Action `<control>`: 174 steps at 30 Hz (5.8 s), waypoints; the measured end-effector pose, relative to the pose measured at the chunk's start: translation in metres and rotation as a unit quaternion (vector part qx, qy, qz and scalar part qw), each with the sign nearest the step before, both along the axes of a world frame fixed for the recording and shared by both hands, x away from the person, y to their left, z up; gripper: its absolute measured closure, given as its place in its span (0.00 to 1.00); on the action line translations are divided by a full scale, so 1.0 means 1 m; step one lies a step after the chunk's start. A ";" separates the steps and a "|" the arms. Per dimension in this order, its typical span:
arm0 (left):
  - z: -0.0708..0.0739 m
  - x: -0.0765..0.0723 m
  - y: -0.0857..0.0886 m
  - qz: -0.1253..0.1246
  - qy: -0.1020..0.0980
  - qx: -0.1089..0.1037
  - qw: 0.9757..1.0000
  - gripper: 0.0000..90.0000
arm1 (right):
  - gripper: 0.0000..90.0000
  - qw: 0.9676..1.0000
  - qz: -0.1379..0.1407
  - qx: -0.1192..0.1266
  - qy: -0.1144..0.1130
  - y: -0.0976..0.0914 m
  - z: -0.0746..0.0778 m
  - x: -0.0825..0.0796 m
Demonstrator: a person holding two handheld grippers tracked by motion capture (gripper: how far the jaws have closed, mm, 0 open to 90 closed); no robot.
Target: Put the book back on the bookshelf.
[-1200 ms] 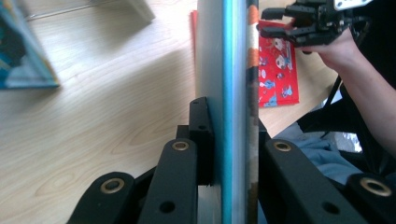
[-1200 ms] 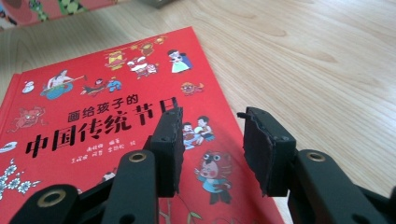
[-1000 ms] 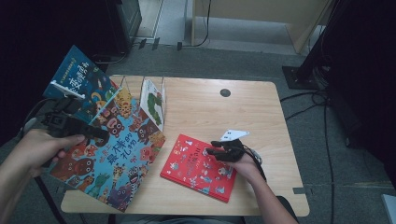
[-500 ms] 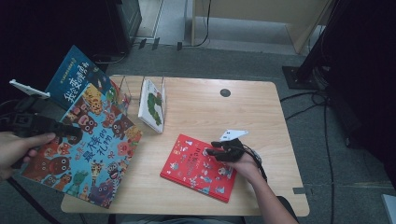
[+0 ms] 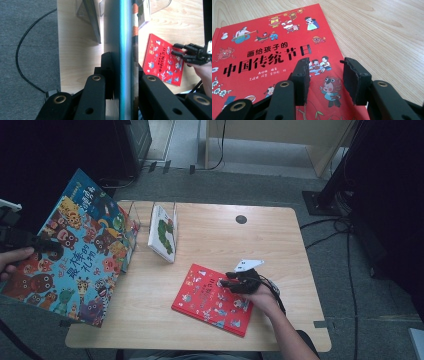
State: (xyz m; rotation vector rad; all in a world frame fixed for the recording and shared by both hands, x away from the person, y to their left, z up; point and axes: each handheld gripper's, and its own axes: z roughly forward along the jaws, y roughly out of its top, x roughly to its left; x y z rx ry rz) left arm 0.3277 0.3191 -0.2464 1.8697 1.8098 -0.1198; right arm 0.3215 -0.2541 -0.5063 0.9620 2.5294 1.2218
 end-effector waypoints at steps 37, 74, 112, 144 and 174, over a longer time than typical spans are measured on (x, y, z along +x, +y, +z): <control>0.001 0.114 -0.045 0.031 -0.042 0.049 0.997 0.90 | 0.64 1.000 -0.008 0.021 0.003 -0.009 0.003 -0.012; 0.014 0.107 -0.032 0.007 -0.073 0.038 0.997 0.72 | 0.63 0.999 -0.044 0.018 -0.005 -0.031 0.000 -0.024; -0.074 0.004 -0.128 -0.100 -0.106 0.005 0.989 0.64 | 0.72 0.999 -0.039 0.026 -0.007 -0.042 0.008 -0.003; -0.177 -0.027 -0.202 -0.175 -0.104 -0.017 0.979 0.70 | 0.99 0.999 -0.043 0.003 0.007 -0.077 -0.002 -0.040; -0.237 -0.065 -0.245 -0.229 -0.089 -0.022 0.969 0.90 | 1.00 0.999 -0.042 -0.003 0.013 -0.096 -0.008 -0.068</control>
